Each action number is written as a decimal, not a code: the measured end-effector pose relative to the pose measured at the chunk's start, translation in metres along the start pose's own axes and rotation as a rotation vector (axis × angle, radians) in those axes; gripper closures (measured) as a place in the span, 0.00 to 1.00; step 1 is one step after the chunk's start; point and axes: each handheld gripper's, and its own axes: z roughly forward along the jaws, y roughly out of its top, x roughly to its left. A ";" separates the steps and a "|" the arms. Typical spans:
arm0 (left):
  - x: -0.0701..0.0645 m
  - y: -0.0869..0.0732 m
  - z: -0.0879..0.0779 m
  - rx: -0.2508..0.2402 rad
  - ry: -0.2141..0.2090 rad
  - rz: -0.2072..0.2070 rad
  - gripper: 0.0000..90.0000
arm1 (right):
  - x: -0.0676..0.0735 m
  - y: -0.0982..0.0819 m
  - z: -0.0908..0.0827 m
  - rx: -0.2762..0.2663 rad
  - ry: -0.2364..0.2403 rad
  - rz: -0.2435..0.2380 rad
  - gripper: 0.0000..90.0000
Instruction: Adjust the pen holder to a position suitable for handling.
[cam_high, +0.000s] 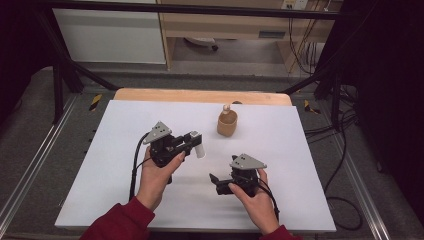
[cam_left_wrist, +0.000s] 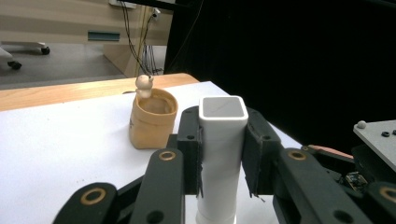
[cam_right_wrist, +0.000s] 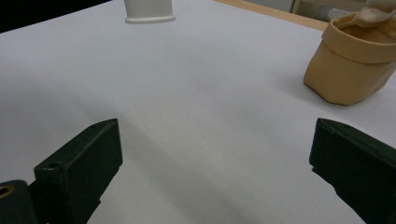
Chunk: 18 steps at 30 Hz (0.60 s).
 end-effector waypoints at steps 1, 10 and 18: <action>0.001 0.001 0.001 0.000 0.001 -0.003 0.79 | -0.001 -0.001 -0.001 0.001 -0.002 0.002 0.04; 0.009 0.015 0.007 0.003 0.013 0.014 0.79 | -0.007 -0.008 -0.013 -0.002 -0.035 -0.004 0.06; 0.010 0.024 0.015 0.014 0.016 0.025 0.79 | -0.016 -0.017 -0.022 0.012 -0.071 0.033 0.06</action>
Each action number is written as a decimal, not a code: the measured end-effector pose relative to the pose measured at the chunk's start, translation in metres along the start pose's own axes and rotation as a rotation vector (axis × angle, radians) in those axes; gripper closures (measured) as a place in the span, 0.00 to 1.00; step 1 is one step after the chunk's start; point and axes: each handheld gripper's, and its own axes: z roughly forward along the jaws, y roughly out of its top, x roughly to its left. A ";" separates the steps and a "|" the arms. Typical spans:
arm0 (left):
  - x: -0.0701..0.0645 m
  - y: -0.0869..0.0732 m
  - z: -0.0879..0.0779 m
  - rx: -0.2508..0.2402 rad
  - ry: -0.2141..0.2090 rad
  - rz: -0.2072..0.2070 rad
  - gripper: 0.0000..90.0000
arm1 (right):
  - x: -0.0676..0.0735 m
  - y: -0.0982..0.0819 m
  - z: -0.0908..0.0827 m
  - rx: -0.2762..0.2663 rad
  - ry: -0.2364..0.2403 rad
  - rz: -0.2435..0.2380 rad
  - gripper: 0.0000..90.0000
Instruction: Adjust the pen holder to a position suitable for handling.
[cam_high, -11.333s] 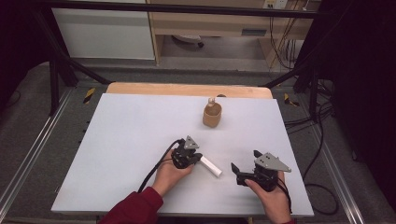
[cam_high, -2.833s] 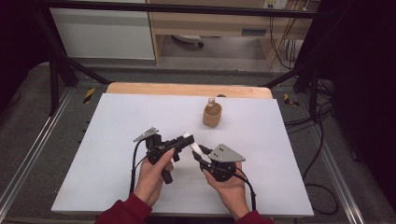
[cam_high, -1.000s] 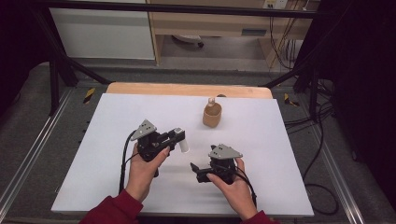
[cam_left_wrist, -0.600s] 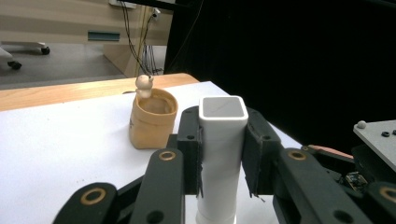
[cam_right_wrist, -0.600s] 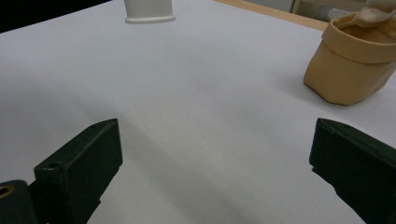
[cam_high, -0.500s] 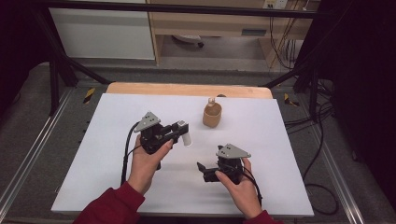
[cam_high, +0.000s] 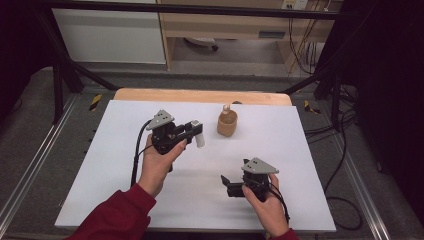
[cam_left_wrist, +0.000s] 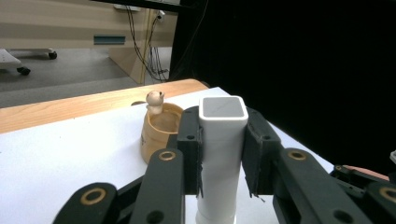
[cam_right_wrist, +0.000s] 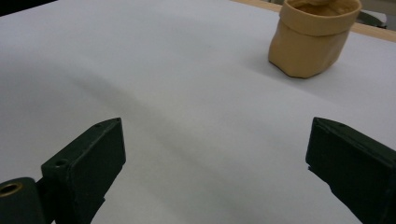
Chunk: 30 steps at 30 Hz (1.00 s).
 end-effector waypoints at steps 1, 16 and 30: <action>0.000 0.001 0.001 0.000 0.000 -0.001 0.79 | -0.002 -0.001 -0.002 -0.003 -0.002 0.009 0.06; 0.011 0.032 0.016 0.010 0.022 0.050 0.79 | -0.024 -0.028 -0.037 0.016 -0.016 0.075 0.03; 0.016 0.049 0.051 0.018 0.046 0.096 0.79 | -0.026 -0.031 -0.033 0.029 -0.020 0.080 0.03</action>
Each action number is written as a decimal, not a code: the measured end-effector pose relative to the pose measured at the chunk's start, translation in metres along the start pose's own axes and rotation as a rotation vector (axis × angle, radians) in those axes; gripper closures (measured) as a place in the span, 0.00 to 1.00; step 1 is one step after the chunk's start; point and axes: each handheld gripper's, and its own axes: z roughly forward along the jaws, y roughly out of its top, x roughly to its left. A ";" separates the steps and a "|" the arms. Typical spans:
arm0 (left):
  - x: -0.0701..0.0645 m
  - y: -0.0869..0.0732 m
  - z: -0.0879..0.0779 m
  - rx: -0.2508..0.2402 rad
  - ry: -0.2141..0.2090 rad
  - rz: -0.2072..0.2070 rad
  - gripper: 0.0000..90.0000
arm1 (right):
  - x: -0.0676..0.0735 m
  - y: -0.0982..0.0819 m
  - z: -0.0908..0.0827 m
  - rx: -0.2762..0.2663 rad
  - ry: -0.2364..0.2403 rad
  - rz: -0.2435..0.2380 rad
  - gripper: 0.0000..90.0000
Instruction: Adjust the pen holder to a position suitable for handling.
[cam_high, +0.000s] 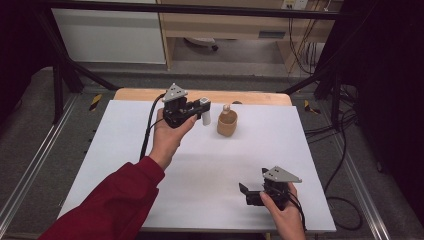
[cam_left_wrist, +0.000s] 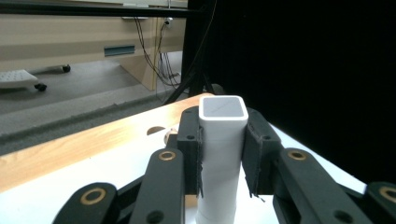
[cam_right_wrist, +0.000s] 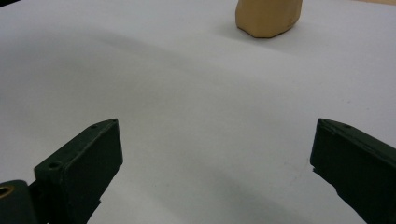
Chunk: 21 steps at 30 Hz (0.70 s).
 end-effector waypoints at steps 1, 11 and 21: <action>0.000 0.001 0.004 0.004 0.001 0.004 0.79 | 0.000 -0.001 0.000 0.001 0.001 0.002 0.03; 0.001 0.011 0.030 -0.006 0.007 0.003 0.79 | 0.002 -0.001 0.002 0.012 0.011 -0.015 0.03; -0.002 0.011 0.045 0.001 0.016 0.036 0.79 | 0.002 0.000 0.002 0.009 0.017 -0.018 0.03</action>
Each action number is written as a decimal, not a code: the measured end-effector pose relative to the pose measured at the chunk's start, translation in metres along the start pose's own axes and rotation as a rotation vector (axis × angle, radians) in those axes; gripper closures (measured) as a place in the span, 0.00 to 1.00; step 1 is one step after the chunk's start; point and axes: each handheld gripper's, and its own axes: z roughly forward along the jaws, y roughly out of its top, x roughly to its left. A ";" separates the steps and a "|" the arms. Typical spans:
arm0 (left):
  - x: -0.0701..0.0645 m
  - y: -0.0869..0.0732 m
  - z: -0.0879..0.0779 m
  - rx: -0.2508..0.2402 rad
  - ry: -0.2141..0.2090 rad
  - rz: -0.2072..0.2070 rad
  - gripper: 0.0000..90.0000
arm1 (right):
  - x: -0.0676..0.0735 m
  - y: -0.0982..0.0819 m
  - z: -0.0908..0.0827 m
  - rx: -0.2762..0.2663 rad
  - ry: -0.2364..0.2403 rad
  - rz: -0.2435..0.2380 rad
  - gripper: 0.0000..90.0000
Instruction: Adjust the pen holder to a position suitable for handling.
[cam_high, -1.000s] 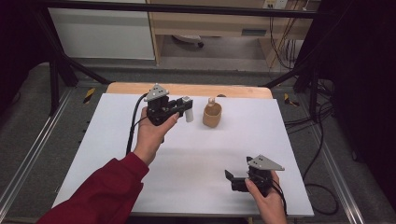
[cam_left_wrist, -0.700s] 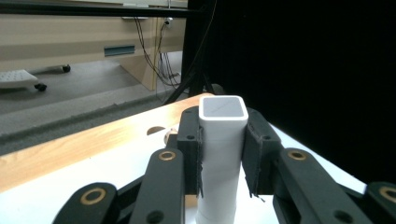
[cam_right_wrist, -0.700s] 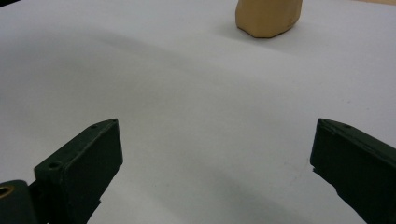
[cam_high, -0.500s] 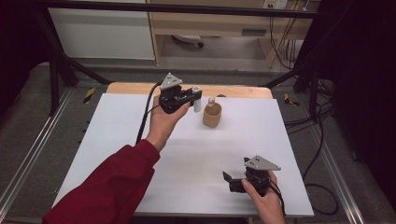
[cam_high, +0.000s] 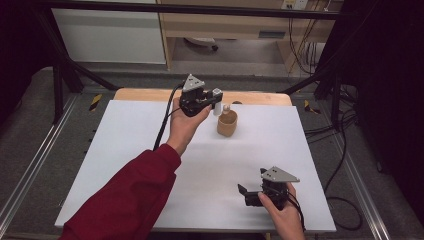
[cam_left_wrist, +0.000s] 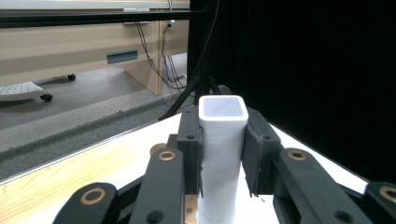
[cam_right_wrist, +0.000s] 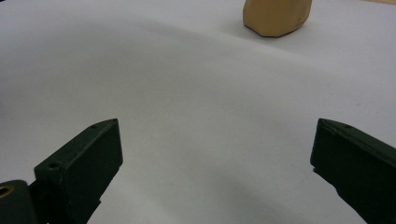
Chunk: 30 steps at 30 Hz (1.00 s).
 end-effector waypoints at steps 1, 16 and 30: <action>0.000 0.000 0.001 0.000 0.006 0.005 0.79 | 0.000 0.000 0.000 -0.002 0.000 -0.003 0.03; 0.002 -0.007 0.019 0.000 0.036 0.025 0.79 | 0.003 0.004 0.003 -0.019 -0.004 -0.006 0.03; -0.003 -0.013 0.032 0.014 0.047 0.045 0.79 | 0.003 0.004 0.003 -0.021 -0.005 -0.006 0.03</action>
